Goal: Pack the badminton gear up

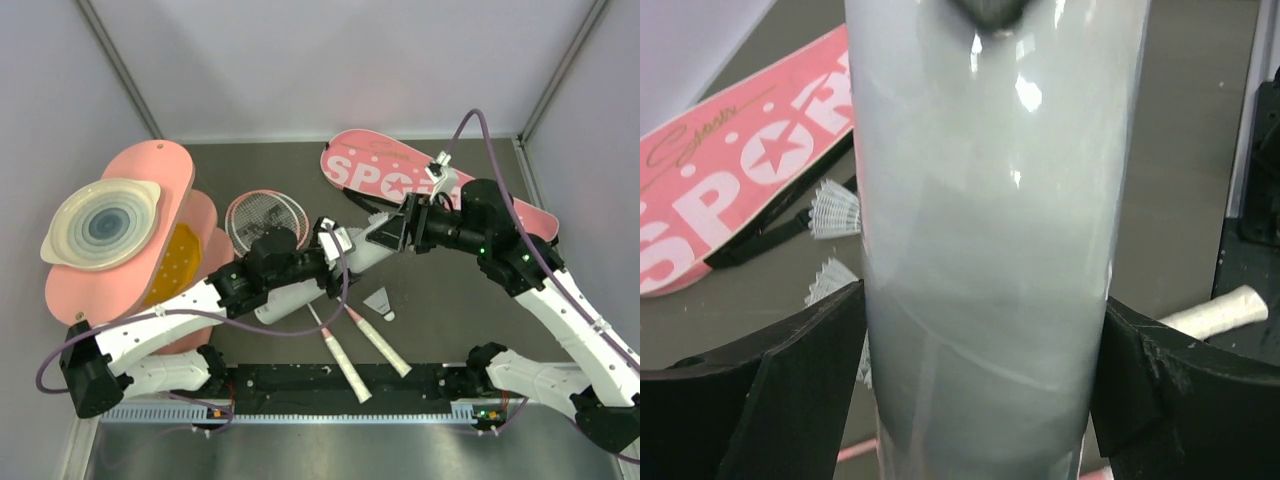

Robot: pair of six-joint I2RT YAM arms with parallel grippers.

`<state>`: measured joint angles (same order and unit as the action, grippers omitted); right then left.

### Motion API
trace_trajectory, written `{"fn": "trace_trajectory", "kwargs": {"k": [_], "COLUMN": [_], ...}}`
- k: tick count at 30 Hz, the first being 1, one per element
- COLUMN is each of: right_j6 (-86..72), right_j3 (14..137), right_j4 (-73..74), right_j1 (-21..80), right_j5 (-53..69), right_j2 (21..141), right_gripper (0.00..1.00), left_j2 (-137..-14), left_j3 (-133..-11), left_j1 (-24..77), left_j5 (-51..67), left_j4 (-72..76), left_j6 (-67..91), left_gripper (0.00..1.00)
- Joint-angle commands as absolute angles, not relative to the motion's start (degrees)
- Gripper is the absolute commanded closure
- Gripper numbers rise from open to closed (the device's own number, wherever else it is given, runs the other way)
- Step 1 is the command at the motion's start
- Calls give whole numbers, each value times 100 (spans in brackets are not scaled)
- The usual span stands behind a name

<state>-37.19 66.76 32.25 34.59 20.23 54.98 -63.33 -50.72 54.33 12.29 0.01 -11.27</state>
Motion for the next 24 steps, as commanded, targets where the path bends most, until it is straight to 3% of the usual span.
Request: {"fn": "trace_trajectory", "kwargs": {"k": [1, 5, 8, 11, 12, 15, 20, 23, 24], "right_j6": [-3858, -3893, -3920, -3535, -3046, -2411, -2136, -2074, -2013], "right_j3": [6785, 6794, 6812, 6916, 7048, 7102, 7233, 7426, 7557], "right_j4": [2681, 2672, 2672, 2899, 3362, 3858, 3867, 3858, 3858], "right_j1": [3436, 3428, 3480, 3480, 3480, 3480, 3489, 3533, 3568], "right_j5": [2364, 2478, 2487, 2340, 2129, 1205, 1571, 1923, 2029], "right_j2": [5502, 5563, 5599, 5581, 5581, 5397, 5290, 5466, 5650], "right_gripper": [68, 67, 64, 30, 1, 1, 1, 14, 25], "left_j2": [-5916, -5801, -5809, -5783, -5748, -5476, -4747, -4483, -4378], "left_j3": [-4615, -4439, -4403, -4368, -4316, -4000, -3042, -2708, -2637], "left_j1": [5432, 5432, 5432, 5432, 5440, 5432, 5432, 5432, 5432], "left_j5": [923, 809, 660, 212, 54, -176, -246, -220, -168], "left_j4": [176, 219, 378, 430, 457, 474, 1114, 1300, 1440], "left_j6": [-1213, -1099, -1020, -827, -713, -273, -26, -114, -132], "left_gripper": [18, 27, 41, 53, 57, 64, 70, 73, 73]}}
